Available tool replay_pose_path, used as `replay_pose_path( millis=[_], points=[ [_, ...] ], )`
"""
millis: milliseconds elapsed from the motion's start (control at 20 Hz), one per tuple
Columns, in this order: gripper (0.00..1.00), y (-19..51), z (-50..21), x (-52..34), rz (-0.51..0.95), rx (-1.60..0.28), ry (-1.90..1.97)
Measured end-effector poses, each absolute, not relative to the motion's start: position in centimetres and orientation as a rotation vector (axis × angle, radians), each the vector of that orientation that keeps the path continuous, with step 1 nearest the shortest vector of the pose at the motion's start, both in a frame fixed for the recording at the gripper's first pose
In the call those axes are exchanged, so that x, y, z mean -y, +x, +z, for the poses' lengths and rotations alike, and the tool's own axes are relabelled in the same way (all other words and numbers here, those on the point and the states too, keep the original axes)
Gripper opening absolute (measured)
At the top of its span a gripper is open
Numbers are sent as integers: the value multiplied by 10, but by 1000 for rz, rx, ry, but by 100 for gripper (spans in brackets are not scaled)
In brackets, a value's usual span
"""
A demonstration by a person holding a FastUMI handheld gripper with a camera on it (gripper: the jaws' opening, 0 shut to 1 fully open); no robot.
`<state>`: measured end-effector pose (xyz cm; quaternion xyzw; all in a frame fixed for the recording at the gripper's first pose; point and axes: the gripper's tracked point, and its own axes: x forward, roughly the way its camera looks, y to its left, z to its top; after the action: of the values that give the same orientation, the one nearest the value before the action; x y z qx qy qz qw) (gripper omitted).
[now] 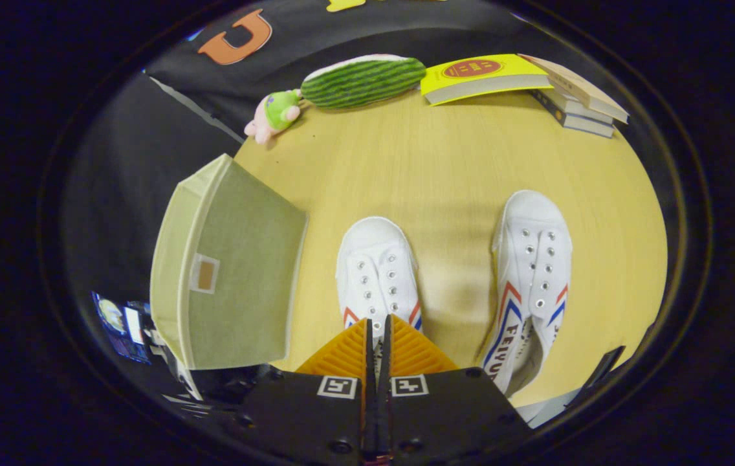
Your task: Open the storage box then place both shoes into the box .Put the left shoe in first, then the right shoe, with the right side of both shoes facing outward in a uniform manner.
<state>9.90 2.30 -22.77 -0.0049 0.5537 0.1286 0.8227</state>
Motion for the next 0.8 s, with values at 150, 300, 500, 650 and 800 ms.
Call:
replay_pose_path(
  millis=[150, 300, 500, 650, 800],
  points=[
    [6, 98, -232, -14, 301, -1170, -105],
    [43, 84, -247, 1, 310, -1228, -239],
    [47, 77, -279, 6, 336, -1335, -355],
    [47, 72, -294, -11, 411, -1410, -277],
    [24, 75, -291, -9, 482, -1359, -132]
  ],
)
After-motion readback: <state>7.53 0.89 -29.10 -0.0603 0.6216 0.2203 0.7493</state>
